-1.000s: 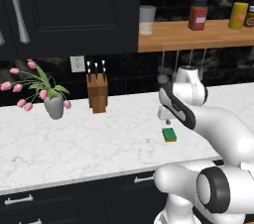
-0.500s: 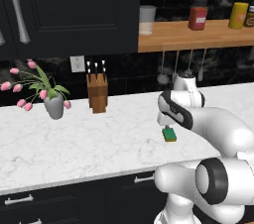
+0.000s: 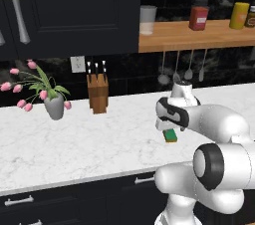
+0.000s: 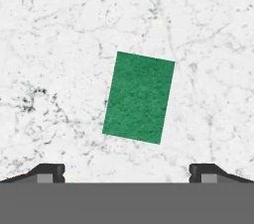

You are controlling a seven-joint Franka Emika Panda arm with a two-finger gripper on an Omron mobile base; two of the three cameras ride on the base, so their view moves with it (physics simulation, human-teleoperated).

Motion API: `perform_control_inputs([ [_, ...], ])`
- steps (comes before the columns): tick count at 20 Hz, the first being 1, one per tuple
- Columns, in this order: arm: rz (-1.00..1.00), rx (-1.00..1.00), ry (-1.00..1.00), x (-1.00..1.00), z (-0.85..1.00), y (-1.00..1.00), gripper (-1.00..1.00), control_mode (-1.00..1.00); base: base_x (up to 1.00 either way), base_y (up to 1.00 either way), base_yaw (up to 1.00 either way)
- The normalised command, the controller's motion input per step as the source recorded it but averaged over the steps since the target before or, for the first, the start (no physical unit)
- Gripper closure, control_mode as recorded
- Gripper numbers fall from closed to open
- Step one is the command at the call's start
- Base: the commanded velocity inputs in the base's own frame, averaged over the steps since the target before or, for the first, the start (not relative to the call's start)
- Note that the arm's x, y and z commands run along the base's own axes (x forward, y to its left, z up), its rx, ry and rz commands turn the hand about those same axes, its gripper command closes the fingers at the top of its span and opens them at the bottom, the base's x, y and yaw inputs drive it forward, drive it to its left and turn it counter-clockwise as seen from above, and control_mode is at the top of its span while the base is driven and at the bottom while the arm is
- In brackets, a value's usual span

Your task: Pick up the sponge from the counter and clean the cutting board by briefly scrubbing or pressing down on the cutting board. Once finished, release the sponge.

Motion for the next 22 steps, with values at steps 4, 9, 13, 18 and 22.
perform_control_inputs([
  [4, 0.0, 0.0, 0.01, 0.13, -0.26, 0.0, -1.0, -1.0, 0.0, 0.0, 0.0],
  [9, 0.0, 0.0, 0.01, 0.12, -0.23, -0.01, -1.0, -1.0, 0.0, 0.0, 0.0],
  [13, 0.0, 0.0, 0.0, 0.09, -0.2, -0.03, -1.0, -1.0, 0.0, 0.0, 0.0],
  [18, 0.0, 0.0, 0.0, 0.06, -0.2, -0.02, -1.0, -1.0, 0.0, 0.0, 0.0],
  [22, 0.0, 0.0, 0.0, 0.04, -0.16, -0.04, -1.0, -1.0, 0.0, 0.0, 0.0],
])
